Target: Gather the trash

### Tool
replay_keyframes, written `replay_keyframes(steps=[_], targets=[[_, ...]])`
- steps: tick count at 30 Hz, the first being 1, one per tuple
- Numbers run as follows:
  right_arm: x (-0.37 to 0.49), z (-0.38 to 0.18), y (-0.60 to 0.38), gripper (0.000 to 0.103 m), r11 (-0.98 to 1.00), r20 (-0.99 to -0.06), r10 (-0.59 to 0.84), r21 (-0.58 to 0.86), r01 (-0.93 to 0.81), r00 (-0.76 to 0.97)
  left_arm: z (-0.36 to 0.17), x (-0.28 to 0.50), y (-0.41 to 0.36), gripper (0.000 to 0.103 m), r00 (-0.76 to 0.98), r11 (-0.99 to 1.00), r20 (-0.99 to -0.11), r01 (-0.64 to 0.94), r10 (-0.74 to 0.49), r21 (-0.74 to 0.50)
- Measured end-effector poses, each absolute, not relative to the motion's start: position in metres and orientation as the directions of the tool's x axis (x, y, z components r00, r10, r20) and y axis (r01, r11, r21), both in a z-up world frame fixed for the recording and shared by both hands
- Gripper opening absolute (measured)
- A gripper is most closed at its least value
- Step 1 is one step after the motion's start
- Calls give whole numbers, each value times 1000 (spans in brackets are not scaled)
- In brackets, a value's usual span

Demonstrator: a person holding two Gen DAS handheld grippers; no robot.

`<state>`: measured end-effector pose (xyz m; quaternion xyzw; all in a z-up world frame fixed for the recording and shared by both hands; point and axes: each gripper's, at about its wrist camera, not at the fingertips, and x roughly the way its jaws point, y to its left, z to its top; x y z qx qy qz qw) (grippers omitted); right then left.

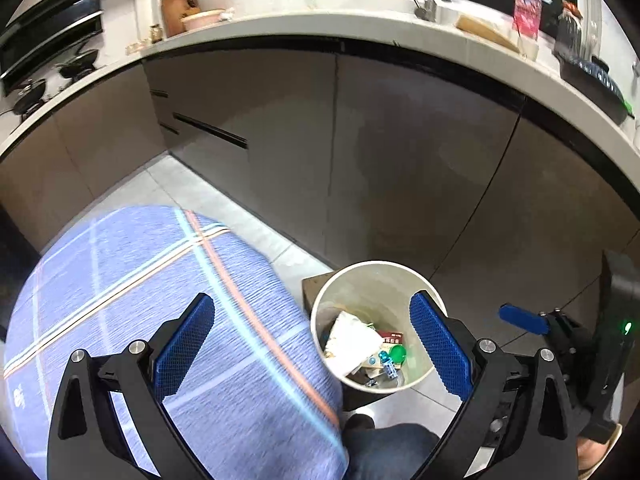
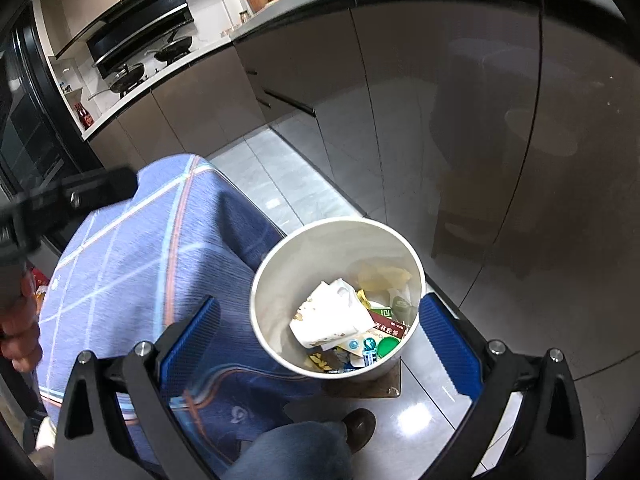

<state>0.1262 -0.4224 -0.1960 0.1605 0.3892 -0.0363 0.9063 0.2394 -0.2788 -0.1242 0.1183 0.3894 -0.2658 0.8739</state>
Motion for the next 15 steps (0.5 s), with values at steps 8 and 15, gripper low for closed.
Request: replay_keyframes(steps=[8, 15], targets=[[91, -123, -373, 100, 959, -692, -7, 201, 201, 722, -79, 186, -203, 95, 632, 901, -715, 433, -301, 4], [54, -80, -322, 100, 961, -701, 2, 199, 193, 713, -50, 128, -142, 95, 690, 942, -691, 334, -218, 37]])
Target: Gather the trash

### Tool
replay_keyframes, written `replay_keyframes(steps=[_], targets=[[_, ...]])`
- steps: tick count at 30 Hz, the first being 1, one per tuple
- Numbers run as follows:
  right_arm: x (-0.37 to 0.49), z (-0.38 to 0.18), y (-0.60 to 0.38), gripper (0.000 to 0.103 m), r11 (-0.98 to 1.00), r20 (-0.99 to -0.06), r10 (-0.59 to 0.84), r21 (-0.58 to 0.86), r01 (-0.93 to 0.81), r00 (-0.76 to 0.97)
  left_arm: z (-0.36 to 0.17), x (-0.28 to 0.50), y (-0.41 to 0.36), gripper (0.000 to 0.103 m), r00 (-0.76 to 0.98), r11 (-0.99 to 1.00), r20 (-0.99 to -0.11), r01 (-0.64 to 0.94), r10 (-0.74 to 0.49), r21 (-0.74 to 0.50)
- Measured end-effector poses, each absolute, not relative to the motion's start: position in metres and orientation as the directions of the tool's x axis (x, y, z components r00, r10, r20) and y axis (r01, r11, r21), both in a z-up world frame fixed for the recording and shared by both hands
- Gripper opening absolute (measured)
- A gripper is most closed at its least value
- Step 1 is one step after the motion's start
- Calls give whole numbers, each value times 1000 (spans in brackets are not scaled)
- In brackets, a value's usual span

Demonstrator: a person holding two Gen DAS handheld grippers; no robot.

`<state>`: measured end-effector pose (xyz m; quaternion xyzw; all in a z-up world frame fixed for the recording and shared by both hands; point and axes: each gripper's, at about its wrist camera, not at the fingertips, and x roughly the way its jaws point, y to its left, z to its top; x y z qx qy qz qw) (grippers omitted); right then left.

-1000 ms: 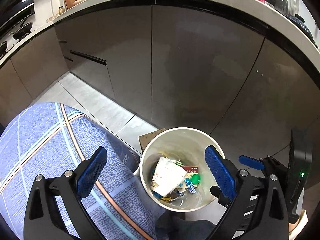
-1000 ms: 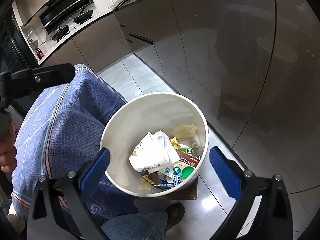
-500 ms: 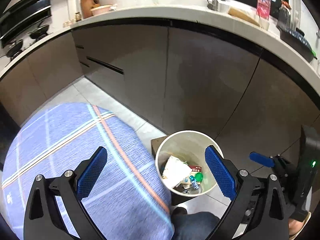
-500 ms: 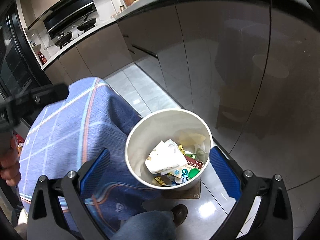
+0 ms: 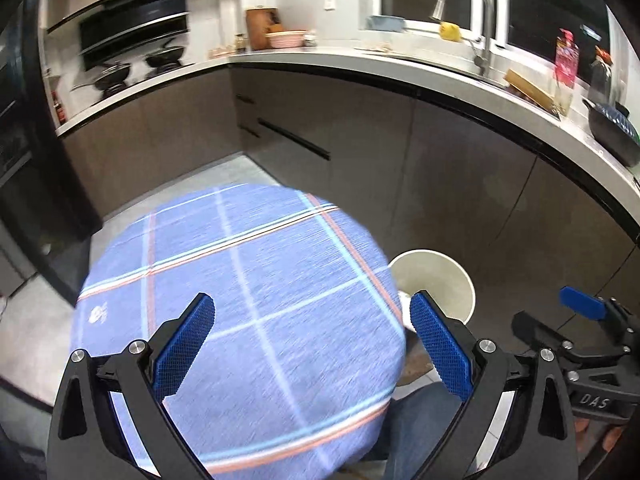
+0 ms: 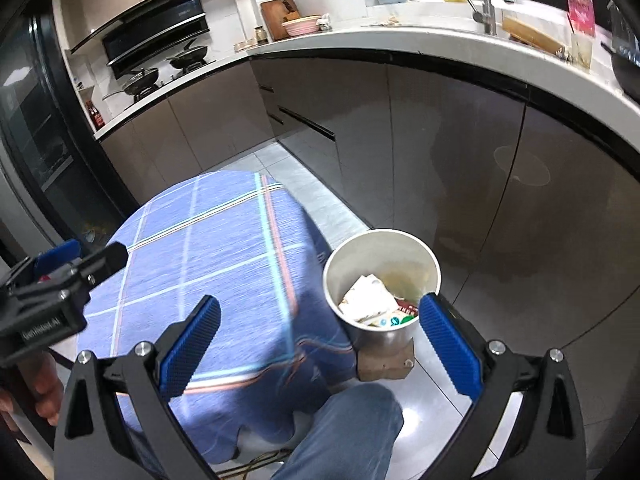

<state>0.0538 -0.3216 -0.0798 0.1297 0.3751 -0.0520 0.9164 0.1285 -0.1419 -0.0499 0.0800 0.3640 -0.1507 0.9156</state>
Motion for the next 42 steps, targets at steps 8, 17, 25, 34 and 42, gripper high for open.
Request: replay_keyframes(steps=[8, 17, 25, 34, 42], targets=[[20, -48, -265, 100, 984, -691, -30, 104, 141, 722, -35, 79, -87, 95, 727, 975, -671, 221, -145, 30], [-7, -35, -249, 100, 983, -669, -58, 93, 161, 741, -25, 47, -69, 95, 750, 978, -650, 202, -124, 47], [-20, -21, -245, 100, 984, -640, -72, 77, 158, 765, -16, 32, -68, 95, 770, 978, -626, 202, -126, 52], [-23, -13, -241, 100, 987, -622, -72, 69, 147, 779, -10, 29, -65, 95, 775, 979, -618, 198, -129, 44], [-20, -10, -239, 100, 988, -620, -70, 64, 140, 781, -9, 28, -64, 95, 778, 979, -614, 198, -134, 37]])
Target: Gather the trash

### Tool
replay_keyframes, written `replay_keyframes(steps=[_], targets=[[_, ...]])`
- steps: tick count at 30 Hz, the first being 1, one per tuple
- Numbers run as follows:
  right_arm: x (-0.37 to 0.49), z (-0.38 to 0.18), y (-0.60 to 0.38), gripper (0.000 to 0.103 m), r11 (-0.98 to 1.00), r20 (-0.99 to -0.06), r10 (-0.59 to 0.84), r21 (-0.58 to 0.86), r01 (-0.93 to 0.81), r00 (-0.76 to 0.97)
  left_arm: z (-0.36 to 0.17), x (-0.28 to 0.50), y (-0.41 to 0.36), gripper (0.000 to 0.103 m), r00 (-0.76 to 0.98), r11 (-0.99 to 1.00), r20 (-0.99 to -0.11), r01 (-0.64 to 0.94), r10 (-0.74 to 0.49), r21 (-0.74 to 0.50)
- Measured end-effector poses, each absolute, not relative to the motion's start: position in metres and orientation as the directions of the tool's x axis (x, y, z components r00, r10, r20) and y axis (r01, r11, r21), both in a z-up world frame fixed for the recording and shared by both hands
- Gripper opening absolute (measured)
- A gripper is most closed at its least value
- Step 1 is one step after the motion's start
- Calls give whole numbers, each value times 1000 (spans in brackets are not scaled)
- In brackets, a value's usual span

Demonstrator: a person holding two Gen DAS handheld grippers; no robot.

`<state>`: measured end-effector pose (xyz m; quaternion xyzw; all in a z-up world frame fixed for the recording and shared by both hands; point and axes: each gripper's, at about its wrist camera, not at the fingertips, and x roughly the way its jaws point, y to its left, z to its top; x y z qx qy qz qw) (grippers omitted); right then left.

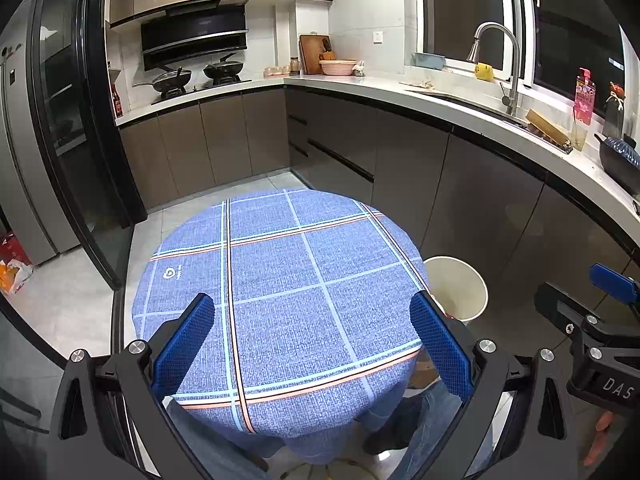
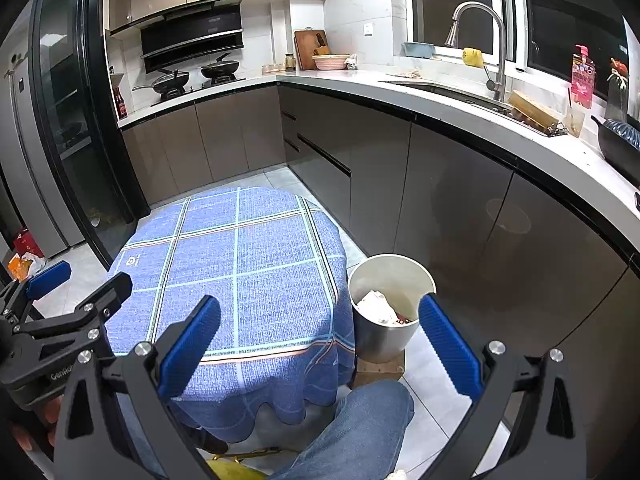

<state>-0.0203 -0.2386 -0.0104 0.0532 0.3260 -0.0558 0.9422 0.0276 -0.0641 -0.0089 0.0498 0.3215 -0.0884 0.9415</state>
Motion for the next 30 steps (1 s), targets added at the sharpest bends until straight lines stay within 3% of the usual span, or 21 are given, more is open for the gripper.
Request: replay_keyframes(steps=[30], targets=[[5, -16, -227, 100, 989, -648, -74, 47, 137, 758, -11, 45, -63, 95, 762, 983, -634, 181, -130, 16]])
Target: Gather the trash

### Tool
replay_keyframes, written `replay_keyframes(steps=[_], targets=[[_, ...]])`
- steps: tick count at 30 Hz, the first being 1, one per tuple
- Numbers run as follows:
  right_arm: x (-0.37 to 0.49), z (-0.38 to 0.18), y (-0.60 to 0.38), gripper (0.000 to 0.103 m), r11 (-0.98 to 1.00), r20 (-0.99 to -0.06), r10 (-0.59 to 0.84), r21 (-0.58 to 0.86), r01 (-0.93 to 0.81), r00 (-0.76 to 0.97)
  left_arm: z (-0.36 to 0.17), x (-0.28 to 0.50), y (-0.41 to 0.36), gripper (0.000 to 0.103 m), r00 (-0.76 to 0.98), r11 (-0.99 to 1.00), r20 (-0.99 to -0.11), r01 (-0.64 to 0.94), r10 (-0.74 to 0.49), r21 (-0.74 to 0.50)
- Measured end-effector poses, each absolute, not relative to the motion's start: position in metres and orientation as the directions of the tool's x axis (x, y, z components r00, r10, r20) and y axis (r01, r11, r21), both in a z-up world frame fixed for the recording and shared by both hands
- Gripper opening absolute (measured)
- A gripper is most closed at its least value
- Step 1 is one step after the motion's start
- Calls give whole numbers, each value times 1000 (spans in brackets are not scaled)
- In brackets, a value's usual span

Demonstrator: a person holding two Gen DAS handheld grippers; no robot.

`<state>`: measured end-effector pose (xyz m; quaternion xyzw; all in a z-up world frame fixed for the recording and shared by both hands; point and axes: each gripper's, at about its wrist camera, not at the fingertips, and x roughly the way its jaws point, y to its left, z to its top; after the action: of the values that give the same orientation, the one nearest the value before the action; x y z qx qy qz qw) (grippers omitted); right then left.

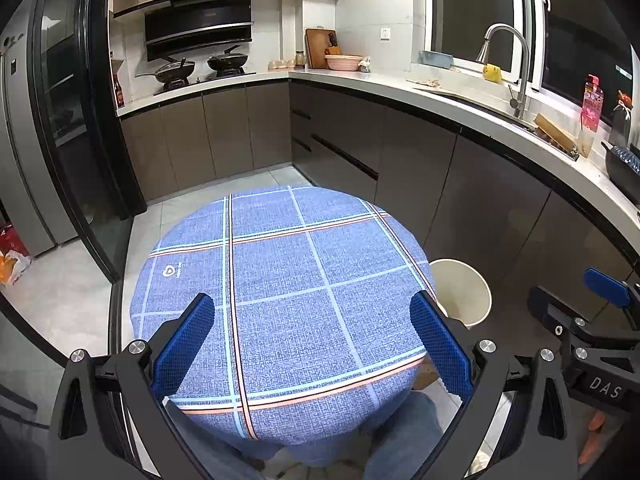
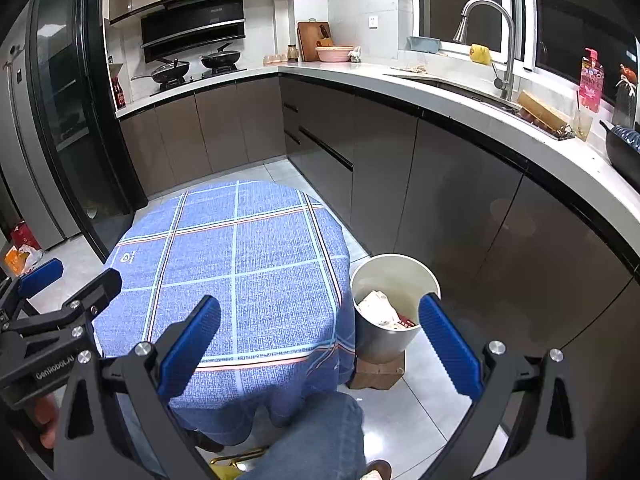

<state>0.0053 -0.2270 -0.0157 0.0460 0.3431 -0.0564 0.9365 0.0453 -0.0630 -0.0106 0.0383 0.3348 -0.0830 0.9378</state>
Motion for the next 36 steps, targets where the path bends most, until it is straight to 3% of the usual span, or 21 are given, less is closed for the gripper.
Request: replay_keyframes(steps=[36], targets=[[29, -21, -238, 100, 988, -678, -75, 47, 144, 731, -13, 68, -83, 95, 745, 977, -649, 212, -154, 12]])
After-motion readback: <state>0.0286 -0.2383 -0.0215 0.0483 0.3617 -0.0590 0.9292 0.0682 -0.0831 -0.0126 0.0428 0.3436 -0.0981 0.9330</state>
